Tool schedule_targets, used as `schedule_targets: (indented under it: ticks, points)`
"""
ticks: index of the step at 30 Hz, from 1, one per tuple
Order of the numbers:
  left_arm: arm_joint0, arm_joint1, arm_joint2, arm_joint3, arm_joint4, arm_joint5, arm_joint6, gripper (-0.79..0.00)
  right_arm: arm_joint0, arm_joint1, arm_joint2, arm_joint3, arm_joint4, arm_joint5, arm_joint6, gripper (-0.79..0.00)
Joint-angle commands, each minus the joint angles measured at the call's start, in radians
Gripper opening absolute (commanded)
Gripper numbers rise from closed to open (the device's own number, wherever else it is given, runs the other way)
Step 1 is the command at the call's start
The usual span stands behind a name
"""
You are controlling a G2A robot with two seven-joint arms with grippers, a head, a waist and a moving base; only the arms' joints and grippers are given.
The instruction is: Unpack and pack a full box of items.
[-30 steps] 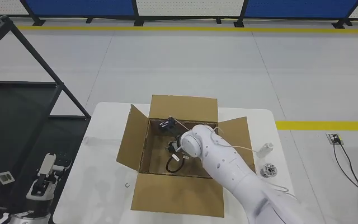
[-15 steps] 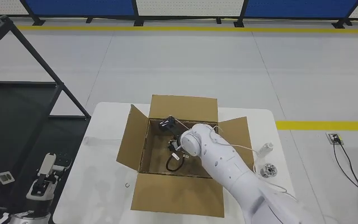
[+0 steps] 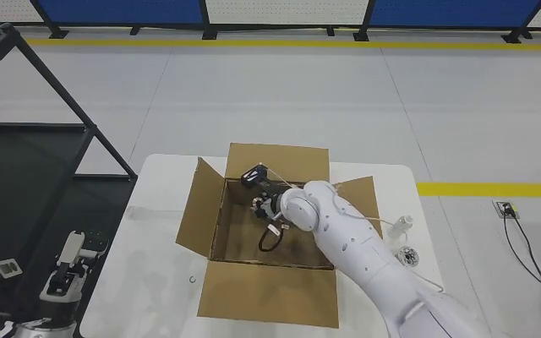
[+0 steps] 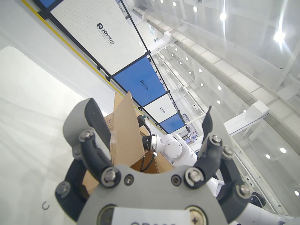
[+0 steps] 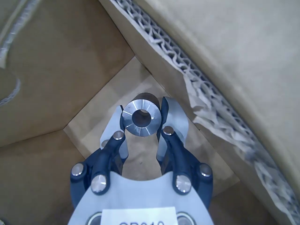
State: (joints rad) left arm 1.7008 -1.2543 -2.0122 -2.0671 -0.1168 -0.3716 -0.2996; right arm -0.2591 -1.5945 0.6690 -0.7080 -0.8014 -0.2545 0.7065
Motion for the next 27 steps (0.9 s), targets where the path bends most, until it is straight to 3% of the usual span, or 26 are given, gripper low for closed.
schedule_targets:
  ticks: [1,6,9,12,27]
  points:
    - [0.000,0.000,0.000,0.000,0.000,0.000,0.000,0.000,-0.049,0.037,0.045,-0.116,-0.036,0.018,0.025,-0.785]
    - [0.000,0.000,0.000,0.000,0.000,0.000,0.000,0.000,-0.273,0.145,0.220,-0.540,-0.166,0.072,0.153,-0.785]
    - [0.000,0.000,0.000,0.000,0.000,0.000,0.000,0.000,-0.404,0.185,0.314,-0.746,-0.208,0.054,0.202,-0.785]
    - [0.000,0.000,0.000,0.000,0.000,0.000,0.000,0.000,-0.491,0.205,0.373,-0.863,-0.213,0.039,0.201,-0.785]
    - [0.000,0.000,0.000,0.000,0.000,0.000,0.000,0.000,-0.510,0.208,0.378,-0.879,-0.219,0.031,0.193,-0.785]
